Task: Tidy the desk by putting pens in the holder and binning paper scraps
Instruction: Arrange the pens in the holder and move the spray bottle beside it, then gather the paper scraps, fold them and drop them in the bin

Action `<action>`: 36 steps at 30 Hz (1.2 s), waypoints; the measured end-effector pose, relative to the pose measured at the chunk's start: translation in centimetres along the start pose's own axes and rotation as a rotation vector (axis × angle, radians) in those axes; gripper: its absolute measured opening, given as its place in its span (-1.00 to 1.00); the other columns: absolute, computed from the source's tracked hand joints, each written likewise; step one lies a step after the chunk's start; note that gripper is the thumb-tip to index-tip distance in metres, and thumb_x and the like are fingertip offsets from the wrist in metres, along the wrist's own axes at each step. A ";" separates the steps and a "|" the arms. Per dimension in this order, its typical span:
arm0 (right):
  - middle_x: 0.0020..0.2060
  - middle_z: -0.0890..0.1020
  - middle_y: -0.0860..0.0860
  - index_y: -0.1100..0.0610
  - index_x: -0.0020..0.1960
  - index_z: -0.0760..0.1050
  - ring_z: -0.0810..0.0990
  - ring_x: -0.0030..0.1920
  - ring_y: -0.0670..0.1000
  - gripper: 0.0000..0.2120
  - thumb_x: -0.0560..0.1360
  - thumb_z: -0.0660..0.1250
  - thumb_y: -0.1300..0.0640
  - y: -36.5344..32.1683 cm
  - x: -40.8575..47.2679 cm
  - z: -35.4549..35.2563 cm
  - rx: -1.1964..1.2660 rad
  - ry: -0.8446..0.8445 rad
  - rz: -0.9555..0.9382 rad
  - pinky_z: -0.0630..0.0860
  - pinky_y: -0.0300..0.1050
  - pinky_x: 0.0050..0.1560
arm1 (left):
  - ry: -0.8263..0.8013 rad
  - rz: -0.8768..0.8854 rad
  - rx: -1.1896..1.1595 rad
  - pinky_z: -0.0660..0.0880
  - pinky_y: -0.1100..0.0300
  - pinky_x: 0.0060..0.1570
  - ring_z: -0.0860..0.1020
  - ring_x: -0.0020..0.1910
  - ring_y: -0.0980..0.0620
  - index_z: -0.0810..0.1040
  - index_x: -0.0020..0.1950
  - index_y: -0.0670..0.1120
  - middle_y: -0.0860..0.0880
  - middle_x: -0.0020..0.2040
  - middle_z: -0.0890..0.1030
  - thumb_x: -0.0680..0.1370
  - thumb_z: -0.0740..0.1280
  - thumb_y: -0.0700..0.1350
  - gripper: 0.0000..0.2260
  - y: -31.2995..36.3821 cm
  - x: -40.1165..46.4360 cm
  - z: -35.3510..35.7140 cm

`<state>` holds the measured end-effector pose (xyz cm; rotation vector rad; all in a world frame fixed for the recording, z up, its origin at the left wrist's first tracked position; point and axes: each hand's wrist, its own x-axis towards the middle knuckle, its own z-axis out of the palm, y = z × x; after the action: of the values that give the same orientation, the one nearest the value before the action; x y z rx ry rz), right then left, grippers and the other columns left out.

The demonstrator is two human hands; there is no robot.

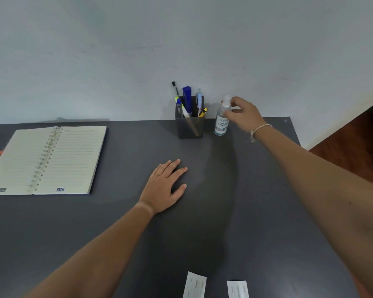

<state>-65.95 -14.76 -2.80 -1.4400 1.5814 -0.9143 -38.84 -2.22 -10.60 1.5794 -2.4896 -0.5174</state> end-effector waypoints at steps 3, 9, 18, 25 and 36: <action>0.05 0.55 -0.02 0.05 0.16 0.48 0.55 0.07 0.01 -0.68 0.42 0.38 0.09 0.0 -0.3 0.0 0.004 0.014 0.009 0.43 -0.17 0.04 | -0.015 0.000 -0.002 -0.08 0.16 0.47 0.13 0.52 -0.01 0.31 0.43 0.07 0.03 0.52 0.23 0.55 0.17 0.10 -0.56 0.1 0.0 -0.2; 0.19 0.54 0.03 0.04 0.28 0.40 0.52 0.12 0.01 -0.56 0.42 0.38 0.09 -0.3 -2.2 -0.8 0.007 0.110 0.041 0.42 -0.16 0.12 | -0.083 -0.022 -0.020 0.04 0.10 0.50 0.13 0.52 -0.02 0.31 0.44 0.04 0.00 0.53 0.22 0.56 0.18 0.06 -0.56 0.5 -0.1 -1.4; 0.12 0.59 0.07 0.08 0.21 0.48 0.53 0.03 -0.06 -0.64 0.43 0.38 0.18 -0.3 -11.1 1.4 0.034 0.163 0.086 0.43 -0.20 0.08 | -0.213 -0.145 -0.095 0.15 0.13 0.44 0.22 0.47 -0.02 0.33 0.43 0.01 -0.01 0.50 0.28 0.56 0.19 0.04 -0.57 0.8 -4.9 -3.9; 0.05 0.63 0.08 0.07 0.10 0.55 0.55 -0.03 -0.03 -0.73 0.41 0.39 0.22 0.3 -20.2 6.2 -0.026 0.069 0.126 0.45 -0.17 0.11 | -0.268 -0.177 -0.099 0.15 0.12 0.45 0.24 0.46 -0.04 0.38 0.39 0.02 -0.03 0.48 0.31 0.56 0.20 0.05 -0.59 0.5 -11.5 -4.4; 0.23 0.55 0.03 0.06 0.24 0.49 0.50 0.22 0.01 -0.60 0.40 0.35 0.16 0.5 -33.8 13.4 -0.406 -0.168 0.185 0.37 -0.17 0.26 | -0.284 -0.078 -0.122 0.19 0.14 0.41 0.27 0.40 -0.02 0.46 0.33 0.00 0.00 0.42 0.36 0.49 0.29 0.13 -0.56 1.5 -21.9 -3.6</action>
<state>-52.70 18.90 -6.14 -1.5622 1.8028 -0.3660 -29.55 17.27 -5.45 1.6620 -2.5392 -0.9479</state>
